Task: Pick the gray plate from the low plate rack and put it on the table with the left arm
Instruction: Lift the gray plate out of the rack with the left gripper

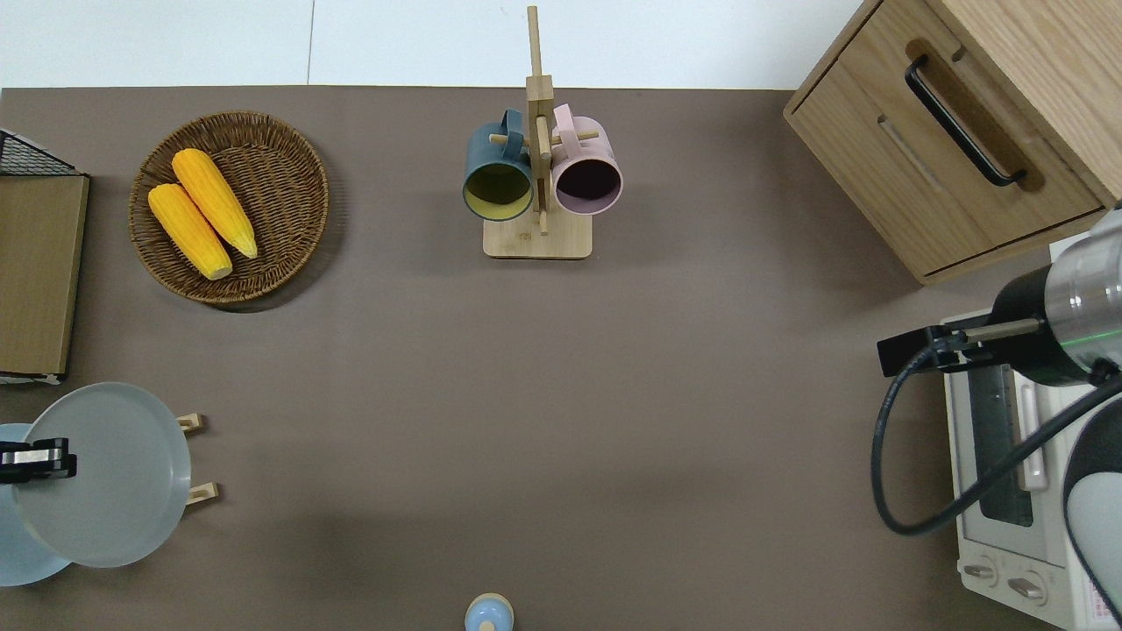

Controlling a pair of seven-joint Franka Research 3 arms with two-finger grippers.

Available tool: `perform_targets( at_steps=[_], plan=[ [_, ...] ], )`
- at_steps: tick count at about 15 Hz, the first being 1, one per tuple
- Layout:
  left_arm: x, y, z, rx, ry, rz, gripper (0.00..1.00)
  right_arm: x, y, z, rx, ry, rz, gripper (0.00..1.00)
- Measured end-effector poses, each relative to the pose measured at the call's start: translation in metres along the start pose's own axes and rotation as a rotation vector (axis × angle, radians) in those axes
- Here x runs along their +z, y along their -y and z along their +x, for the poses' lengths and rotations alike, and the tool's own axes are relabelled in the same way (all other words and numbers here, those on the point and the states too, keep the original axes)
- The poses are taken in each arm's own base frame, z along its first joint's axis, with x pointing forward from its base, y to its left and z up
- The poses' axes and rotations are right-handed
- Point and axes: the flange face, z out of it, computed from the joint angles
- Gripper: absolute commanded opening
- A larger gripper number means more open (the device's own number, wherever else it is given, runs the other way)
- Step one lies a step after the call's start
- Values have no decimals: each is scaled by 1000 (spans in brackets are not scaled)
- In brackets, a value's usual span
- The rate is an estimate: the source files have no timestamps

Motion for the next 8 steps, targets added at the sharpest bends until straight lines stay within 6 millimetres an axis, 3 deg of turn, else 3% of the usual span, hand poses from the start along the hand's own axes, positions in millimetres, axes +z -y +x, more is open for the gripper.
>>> perform_targets(
  at_steps=[4, 8],
  plan=[
    [13, -17, 2, -22, 34, -191, 0, 0, 0, 0, 0, 0, 0, 987],
    [49, -26, 10, -26, 101, -332, 0, 0, 0, 0, 0, 0, 0, 990]
  ],
)
